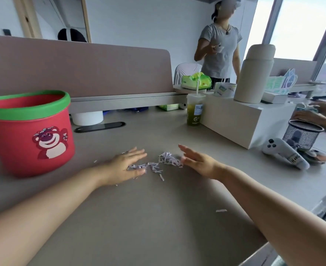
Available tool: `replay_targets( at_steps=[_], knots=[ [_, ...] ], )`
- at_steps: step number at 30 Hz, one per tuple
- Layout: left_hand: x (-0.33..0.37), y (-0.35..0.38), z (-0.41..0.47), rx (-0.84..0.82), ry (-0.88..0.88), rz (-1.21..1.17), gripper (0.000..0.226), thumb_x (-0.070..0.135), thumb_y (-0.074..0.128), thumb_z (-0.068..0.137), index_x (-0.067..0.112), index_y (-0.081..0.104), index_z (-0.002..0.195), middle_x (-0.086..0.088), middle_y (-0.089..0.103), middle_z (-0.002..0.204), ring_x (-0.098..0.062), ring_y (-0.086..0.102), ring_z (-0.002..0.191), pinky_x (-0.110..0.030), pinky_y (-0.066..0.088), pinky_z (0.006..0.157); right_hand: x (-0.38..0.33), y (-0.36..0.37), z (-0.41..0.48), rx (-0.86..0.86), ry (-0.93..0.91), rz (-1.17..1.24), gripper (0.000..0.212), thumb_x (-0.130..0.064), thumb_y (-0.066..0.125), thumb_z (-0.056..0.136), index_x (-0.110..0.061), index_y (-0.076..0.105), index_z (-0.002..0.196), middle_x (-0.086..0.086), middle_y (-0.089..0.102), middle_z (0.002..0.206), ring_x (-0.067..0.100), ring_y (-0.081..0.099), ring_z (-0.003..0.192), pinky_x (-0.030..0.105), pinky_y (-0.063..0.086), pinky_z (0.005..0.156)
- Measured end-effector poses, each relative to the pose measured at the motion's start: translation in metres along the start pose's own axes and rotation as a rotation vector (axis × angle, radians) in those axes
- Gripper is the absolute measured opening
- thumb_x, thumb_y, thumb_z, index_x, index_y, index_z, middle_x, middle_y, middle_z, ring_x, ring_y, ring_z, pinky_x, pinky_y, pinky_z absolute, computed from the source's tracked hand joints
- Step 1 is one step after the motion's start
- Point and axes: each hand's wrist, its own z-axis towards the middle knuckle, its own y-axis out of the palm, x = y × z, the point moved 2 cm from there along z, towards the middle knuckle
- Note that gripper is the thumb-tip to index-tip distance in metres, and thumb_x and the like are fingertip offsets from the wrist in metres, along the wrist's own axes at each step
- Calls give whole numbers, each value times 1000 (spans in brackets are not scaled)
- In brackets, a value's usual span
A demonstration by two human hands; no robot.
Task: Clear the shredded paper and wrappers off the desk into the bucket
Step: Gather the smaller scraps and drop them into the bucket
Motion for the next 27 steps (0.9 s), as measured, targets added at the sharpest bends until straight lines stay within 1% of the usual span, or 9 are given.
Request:
replay_targets(
  at_steps=[2, 4, 8, 13, 18, 21, 23, 25, 27],
  knots=[
    [-8, -1, -6, -18, -117, 113, 121, 97, 12, 44, 31, 9, 145, 11, -1, 156, -8, -10, 143, -40, 6, 118, 8, -8, -18, 47, 15, -34, 55, -35, 48, 91, -32, 25, 141, -5, 32, 149, 11, 33, 135, 17, 21, 105],
    [-8, 6, -10, -59, -231, 187, 100, 87, 23, 65, 32, 0, 145, 7, -9, 157, -14, -12, 144, -46, 5, 116, 15, -12, -38, 48, 17, -51, 60, -38, 53, 88, -31, 26, 141, -7, 33, 147, 10, 31, 136, 16, 20, 105],
    [4, 17, -12, 14, -283, 202, 71, 58, 29, 90, 24, 1, 146, 0, 1, 158, -17, -1, 145, -38, 7, 116, 24, -15, -79, -12, -2, -225, 86, -59, 59, 68, -35, 21, 141, -7, 25, 152, 8, 21, 141, 28, 16, 117],
    [9, 24, -17, 50, -252, 124, 67, 53, 31, 91, 19, 11, 146, 0, 10, 157, -16, 9, 145, -31, 10, 116, 28, -4, -102, -72, 82, -620, 98, -74, 47, 67, -39, -5, 142, -8, -6, 157, 16, -11, 144, 47, -2, 119],
    [10, 24, -20, 126, -204, 81, 69, 52, 37, 90, 20, 11, 146, -1, 11, 157, -16, 11, 144, -30, 12, 116, 15, 11, -80, -15, 162, -635, 100, -78, 42, 68, -37, -10, 142, -5, -12, 157, 21, -17, 143, 53, -8, 117],
    [6, 19, -20, 116, -203, 196, 89, 74, 31, 77, 24, 3, 146, 2, -1, 158, -16, -3, 145, -37, 6, 118, 6, 18, -50, -5, 162, -625, 101, -80, 40, 67, -36, -10, 143, -4, -12, 157, 21, -16, 143, 51, -7, 117],
    [0, 16, -20, 89, -214, 257, 122, 95, 15, 46, 28, -4, 145, 4, -10, 157, -17, -13, 144, -45, 2, 118, 3, 24, -25, -10, 157, -626, 101, -82, 38, 66, -37, -8, 143, -3, -11, 157, 22, -15, 144, 50, -6, 118],
    [-13, 13, -19, 62, -257, 273, 142, 101, 0, 22, 30, -10, 144, 5, -16, 156, -19, -18, 143, -50, 0, 117, -3, 31, 3, -18, 131, -619, 101, -84, 37, 65, -38, -7, 142, -3, -10, 157, 23, -13, 144, 49, -5, 118],
    [-24, 10, -21, 50, -306, 259, 146, 100, -2, 16, 30, -13, 144, 5, -19, 155, -21, -20, 142, -52, 0, 115, -13, 38, 27, -38, 75, -617, 99, -83, 37, 66, -38, -6, 143, -3, -9, 157, 22, -11, 145, 46, -3, 119]
  ],
)
